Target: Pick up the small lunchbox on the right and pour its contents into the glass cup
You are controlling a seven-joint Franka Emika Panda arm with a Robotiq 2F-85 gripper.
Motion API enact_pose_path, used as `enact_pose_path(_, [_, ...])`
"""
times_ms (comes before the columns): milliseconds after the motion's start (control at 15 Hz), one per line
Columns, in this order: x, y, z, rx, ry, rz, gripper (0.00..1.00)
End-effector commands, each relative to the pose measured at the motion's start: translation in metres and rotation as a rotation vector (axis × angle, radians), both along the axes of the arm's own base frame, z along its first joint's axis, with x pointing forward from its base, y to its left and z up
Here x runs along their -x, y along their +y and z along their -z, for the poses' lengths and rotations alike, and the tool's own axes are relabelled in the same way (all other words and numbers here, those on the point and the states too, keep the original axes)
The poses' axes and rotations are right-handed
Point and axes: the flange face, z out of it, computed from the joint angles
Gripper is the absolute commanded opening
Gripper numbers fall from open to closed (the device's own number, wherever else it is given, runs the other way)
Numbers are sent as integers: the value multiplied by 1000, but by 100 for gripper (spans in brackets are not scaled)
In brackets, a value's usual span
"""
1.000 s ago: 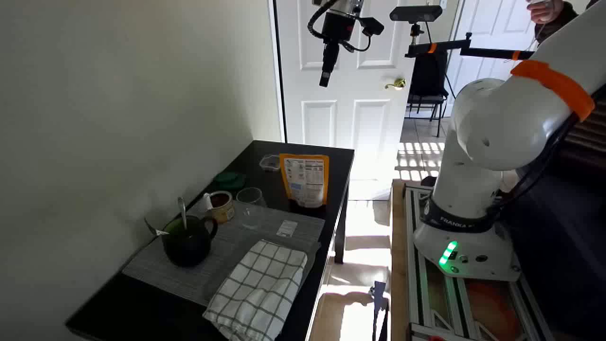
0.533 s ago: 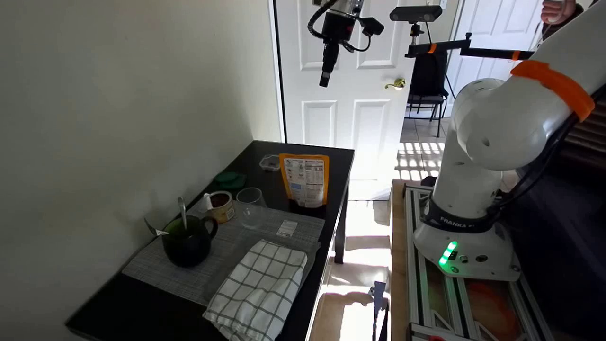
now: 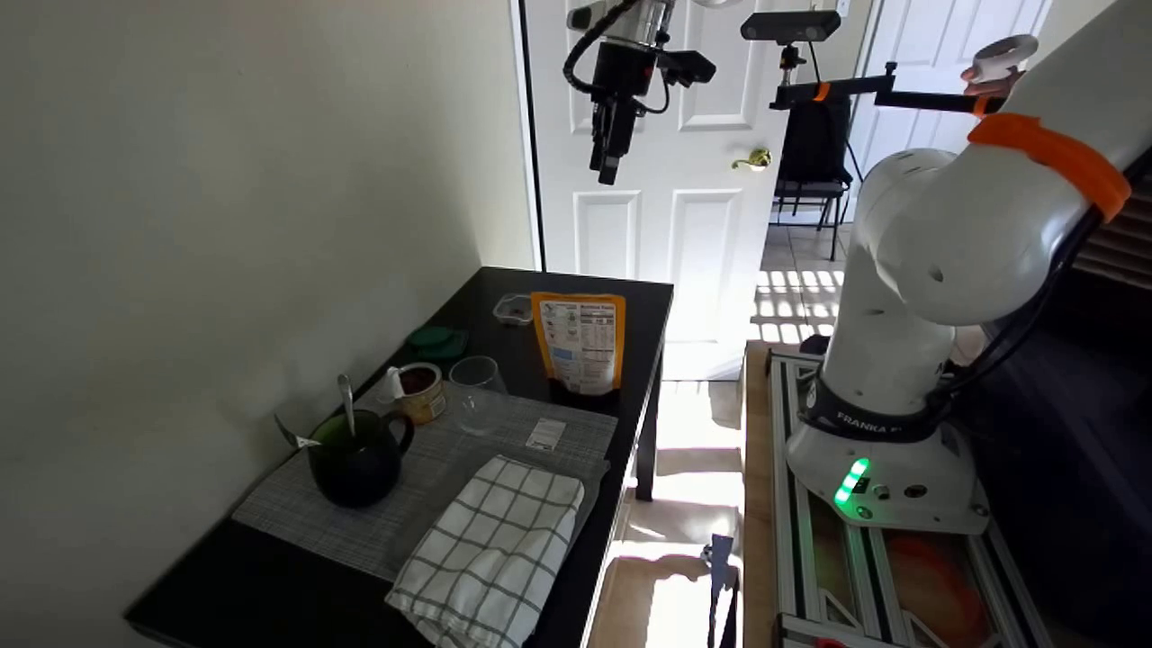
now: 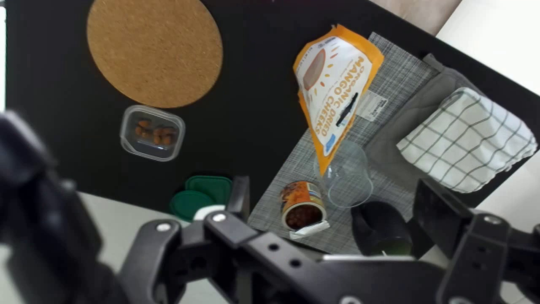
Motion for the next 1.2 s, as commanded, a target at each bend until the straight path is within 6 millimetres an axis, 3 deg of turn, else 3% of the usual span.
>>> enact_pose_path(0, [-30, 5, 31, -53, 45, -144, 100])
enact_pose_path(400, [-75, 3, 102, -146, 209, -233, 100])
enact_pose_path(467, [-81, 1, 107, -135, 241, -215, 100])
enact_pose_path(533, [-64, 5, 95, -117, 181, -210, 100])
enact_pose_path(667, [-77, 4, 109, -109, 224, -207, 100])
enact_pose_path(800, [-82, 4, 112, -106, 237, -207, 100])
enact_pose_path(867, [-81, 6, 109, -109, 238, -124, 100])
enact_pose_path(1133, [-117, 6, 128, -65, 160, 110, 100])
